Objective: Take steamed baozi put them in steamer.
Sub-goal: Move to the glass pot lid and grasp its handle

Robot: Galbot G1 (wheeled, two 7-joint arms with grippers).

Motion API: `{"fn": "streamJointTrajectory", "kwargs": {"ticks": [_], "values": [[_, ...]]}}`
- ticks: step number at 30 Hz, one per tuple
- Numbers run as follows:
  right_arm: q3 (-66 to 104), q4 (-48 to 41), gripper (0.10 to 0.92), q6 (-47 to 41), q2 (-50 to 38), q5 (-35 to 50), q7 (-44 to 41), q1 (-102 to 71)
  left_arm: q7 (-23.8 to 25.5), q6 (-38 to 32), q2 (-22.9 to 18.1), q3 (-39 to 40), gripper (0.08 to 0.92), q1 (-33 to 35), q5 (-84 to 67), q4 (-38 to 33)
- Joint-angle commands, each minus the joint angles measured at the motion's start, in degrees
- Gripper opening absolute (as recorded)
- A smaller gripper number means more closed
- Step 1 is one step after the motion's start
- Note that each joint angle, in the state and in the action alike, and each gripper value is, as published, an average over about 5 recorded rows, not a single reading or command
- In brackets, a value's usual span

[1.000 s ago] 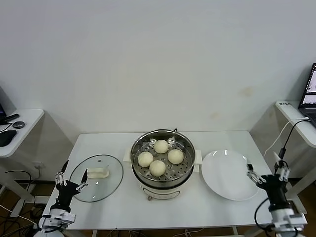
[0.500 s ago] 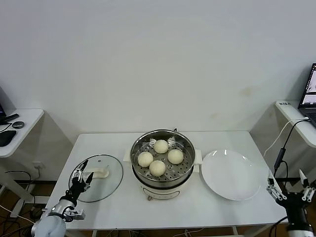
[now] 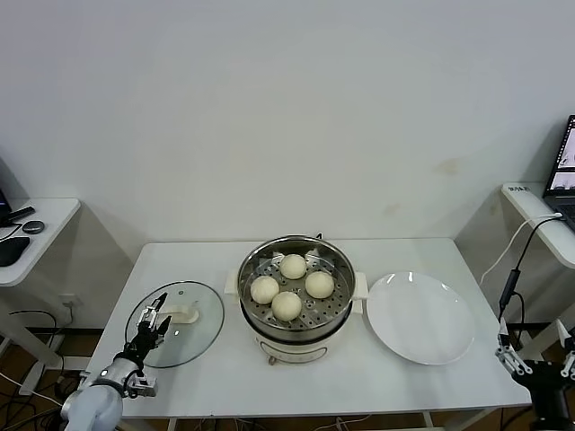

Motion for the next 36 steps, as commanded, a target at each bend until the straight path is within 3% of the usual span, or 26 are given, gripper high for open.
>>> {"fn": "streamJointTrajectory", "kwargs": {"ticks": [1,12,26,32,36], "values": [[0.4,0.4,0.823,-0.4,0.6,-0.2,0.2,-0.8,0.8,0.2,0.3,2.8,0.823,-7.2,2.2,6.2],[0.0,0.2,0.823,-0.6,0.7,-0.9,0.0,-1.0,1.7,1.0,-0.2,4.9,0.792,-10.6,1.8,9.9],[-1.6,0.4,0.823,-2.1,0.6,-1.4,-0.7,-1.2,-2.5,2.2,-0.6,5.5,0.394,-9.6,-5.0,10.9],[-2.0,0.0,0.823,-2.0,0.6,-1.7,-1.0,-1.2,-4.2,2.9,1.4,4.2,0.225,-4.9,-8.5,2.6],[-2.9,-0.6,0.823,-1.8,0.5,-2.3,-1.3,-1.1,-5.4,5.6,3.8,2.6,0.174,-0.8,-11.4,-5.1]]}}
